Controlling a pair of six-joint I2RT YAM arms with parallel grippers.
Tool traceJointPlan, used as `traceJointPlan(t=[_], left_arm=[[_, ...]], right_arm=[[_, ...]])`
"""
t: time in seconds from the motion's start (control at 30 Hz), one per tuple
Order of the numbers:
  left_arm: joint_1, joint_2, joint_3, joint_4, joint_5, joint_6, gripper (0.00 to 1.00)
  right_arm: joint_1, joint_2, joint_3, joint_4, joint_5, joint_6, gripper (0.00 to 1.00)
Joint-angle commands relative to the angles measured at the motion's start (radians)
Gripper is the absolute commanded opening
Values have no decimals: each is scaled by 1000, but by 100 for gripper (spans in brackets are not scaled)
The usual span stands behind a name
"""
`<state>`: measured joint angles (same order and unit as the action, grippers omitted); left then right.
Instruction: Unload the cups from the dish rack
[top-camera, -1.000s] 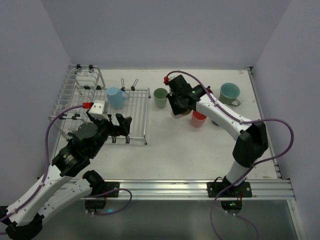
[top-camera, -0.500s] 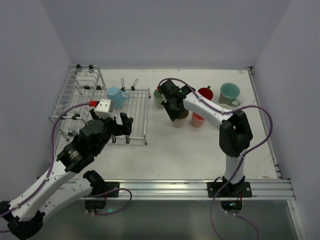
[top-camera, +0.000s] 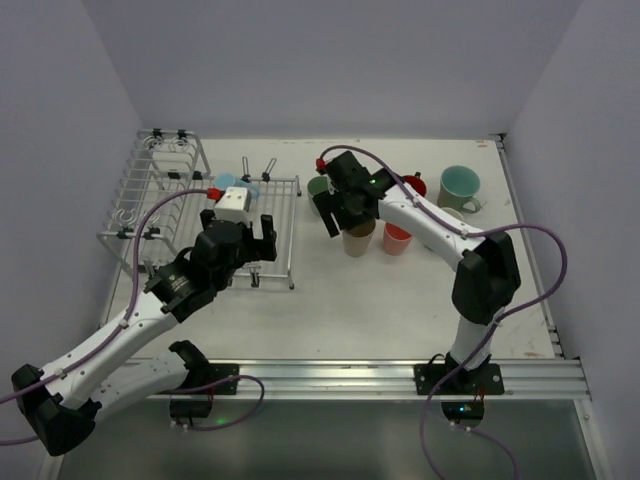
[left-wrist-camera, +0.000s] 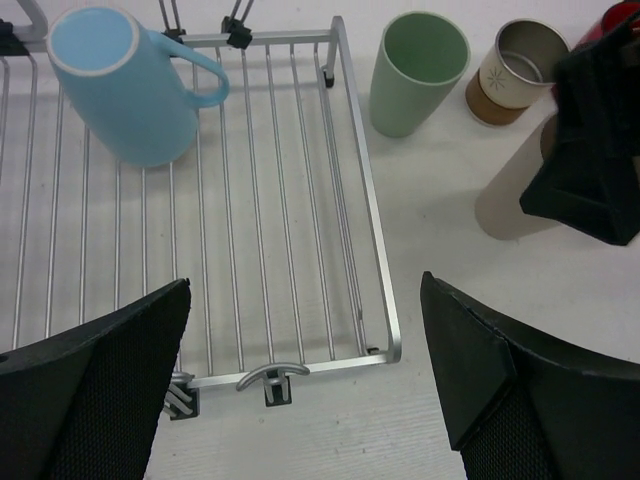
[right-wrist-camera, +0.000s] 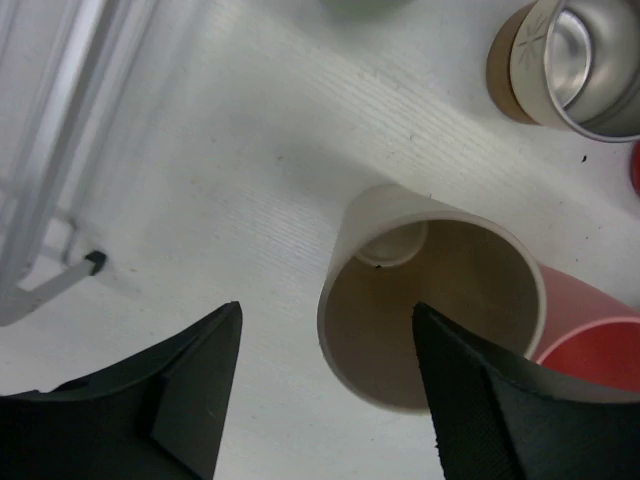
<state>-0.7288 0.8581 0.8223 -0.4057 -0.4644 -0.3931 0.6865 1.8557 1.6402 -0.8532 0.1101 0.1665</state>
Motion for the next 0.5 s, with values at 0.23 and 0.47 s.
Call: traceJointPlan(t=[0.23, 0.47], left_arm=[[-3, 185, 80, 214, -212, -27, 100], [66, 364, 75, 387, -407, -127, 100]], right_arm=[[4, -514, -253, 325, -81, 53, 86], [4, -757, -526, 502, -167, 90, 85]])
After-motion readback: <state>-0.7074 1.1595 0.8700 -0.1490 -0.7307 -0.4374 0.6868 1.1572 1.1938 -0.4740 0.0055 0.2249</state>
